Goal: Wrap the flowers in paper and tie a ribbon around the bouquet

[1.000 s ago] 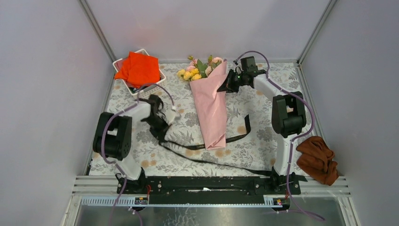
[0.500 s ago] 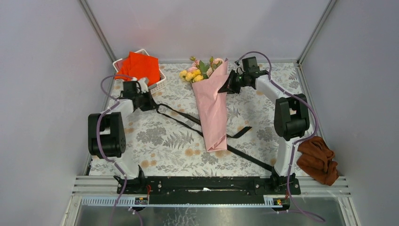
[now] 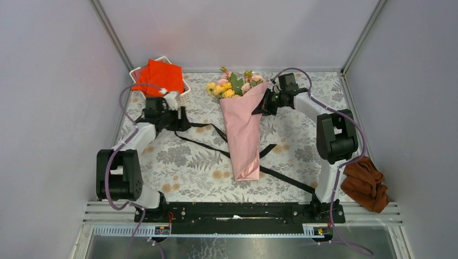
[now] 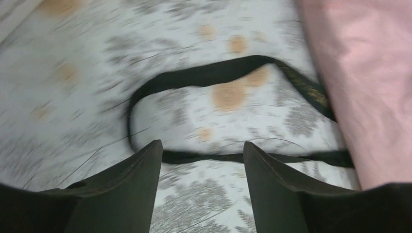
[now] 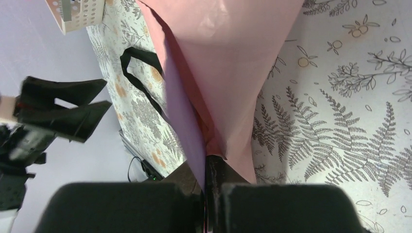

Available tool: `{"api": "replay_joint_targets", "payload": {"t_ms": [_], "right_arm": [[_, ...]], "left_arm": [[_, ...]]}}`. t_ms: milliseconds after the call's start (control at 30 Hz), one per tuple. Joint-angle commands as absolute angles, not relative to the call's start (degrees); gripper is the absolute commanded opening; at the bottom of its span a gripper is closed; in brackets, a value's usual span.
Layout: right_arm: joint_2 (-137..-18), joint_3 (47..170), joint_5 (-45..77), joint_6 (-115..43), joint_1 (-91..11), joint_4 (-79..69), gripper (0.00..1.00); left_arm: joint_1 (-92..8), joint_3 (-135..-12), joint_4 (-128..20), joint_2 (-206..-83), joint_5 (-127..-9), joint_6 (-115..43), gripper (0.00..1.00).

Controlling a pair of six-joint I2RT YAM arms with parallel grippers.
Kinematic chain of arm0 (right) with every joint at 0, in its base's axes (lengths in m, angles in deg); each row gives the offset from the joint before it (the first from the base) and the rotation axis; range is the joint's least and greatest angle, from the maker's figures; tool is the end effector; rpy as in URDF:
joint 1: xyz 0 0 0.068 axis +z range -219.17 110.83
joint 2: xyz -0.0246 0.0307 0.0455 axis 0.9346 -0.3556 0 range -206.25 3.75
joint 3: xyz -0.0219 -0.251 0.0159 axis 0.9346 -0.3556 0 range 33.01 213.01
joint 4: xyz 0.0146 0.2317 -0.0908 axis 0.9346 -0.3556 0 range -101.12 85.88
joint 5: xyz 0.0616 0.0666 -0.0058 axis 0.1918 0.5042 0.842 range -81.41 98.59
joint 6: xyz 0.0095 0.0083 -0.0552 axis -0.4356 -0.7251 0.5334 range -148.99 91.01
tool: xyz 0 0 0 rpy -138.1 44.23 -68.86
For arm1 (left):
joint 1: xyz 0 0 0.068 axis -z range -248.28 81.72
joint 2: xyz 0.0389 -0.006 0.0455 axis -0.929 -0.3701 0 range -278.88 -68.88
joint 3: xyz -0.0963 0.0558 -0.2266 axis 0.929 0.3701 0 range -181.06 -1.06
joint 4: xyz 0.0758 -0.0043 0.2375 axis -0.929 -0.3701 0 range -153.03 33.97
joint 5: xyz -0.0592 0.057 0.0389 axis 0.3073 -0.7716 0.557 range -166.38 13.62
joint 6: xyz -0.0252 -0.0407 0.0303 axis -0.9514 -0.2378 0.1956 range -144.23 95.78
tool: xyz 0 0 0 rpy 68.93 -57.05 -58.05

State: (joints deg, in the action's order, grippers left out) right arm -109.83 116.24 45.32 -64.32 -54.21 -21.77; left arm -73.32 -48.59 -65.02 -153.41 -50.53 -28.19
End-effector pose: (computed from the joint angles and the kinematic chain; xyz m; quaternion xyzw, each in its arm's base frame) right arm 0.3981 0.1308 0.1921 0.0456 0.8921 0.4108 0.1828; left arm 0.2947 0.0087 0.1847 0.0126 0.9075 -0.2040 0.3671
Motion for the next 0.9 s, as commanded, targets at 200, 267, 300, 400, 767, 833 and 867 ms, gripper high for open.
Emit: {"api": "replay_joint_targets", "payload": {"t_ms": [200, 267, 300, 400, 767, 833, 867], "right_arm": [[-102.84, 110.7, 43.78, -63.76, -53.52, -18.51, 0.0], [-102.81, 109.72, 43.76, -63.81, -53.53, -17.77, 0.0], [-102.9, 109.49, 43.79, -63.84, -53.52, -17.6, 0.0], [-102.97, 109.44, 43.67, -63.77, -53.53, -17.66, 0.0], [-103.1, 108.27, 43.46, -63.28, -53.52, -17.22, 0.0], [-103.16, 108.04, 43.76, -63.63, -53.52, -16.74, 0.0], [-103.18, 107.93, 43.82, -63.76, -53.54, -16.62, 0.0]], "left_arm": [[-57.26, -72.72, -85.65, -168.69, -48.39, 23.67, 0.73], [-56.46, -74.92, -85.72, -172.43, -46.48, 30.0, 0.74], [-56.11, -75.41, -86.49, -173.43, -44.75, 34.83, 0.75], [-54.3, -78.55, -92.6, -176.62, -41.09, 43.41, 0.8], [-49.23, -81.03, -94.33, -185.59, -45.98, 43.33, 0.75], [-48.88, -79.86, -89.44, -185.86, -48.59, 40.86, 0.66], [-48.78, -79.39, -88.19, -185.8, -49.4, 40.18, 0.58]]}}
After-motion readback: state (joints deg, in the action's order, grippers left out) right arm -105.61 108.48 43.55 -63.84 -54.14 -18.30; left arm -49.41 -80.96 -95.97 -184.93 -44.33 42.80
